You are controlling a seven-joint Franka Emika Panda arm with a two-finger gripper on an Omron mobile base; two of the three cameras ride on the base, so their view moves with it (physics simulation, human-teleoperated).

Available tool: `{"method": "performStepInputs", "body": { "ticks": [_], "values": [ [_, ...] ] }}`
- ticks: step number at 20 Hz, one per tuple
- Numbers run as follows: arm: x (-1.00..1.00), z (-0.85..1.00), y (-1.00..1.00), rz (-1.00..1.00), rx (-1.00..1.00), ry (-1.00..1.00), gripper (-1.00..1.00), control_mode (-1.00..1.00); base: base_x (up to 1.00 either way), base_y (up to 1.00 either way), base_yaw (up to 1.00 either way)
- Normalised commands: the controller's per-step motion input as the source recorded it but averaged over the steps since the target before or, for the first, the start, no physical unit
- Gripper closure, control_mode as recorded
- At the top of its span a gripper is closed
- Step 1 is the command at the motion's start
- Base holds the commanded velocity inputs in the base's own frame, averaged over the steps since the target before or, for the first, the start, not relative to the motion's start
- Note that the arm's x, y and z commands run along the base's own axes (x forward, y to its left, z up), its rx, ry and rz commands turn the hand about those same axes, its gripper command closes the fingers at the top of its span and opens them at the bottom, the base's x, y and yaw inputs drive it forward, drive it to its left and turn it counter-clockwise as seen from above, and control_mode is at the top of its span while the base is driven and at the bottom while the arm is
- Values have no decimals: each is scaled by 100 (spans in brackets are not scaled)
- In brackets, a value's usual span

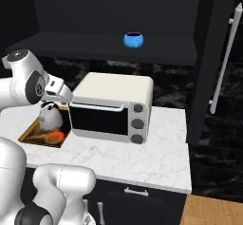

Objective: Pick the kettle from the counter and place it on the tray. Then pick the mug from the cabinet and place it on the tray. Then close the cabinet doors.

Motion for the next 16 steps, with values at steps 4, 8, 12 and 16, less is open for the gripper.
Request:
{"method": "performStepInputs", "body": {
  "ticks": [4, 8, 12, 16],
  "values": [
    [-15, 85, -82, 28, -9, 7, -100, -100, 0, 0, 0],
    [-6, 51, -87, 31, -10, 5, -100, -100, 0, 0, 0],
    [0, 5, -76, 31, -3, 0, -100, -100, 0, 0, 0],
    [0, -2, -22, 8, 0, 0, -100, -100, 0, 0, 0]
  ]
}}
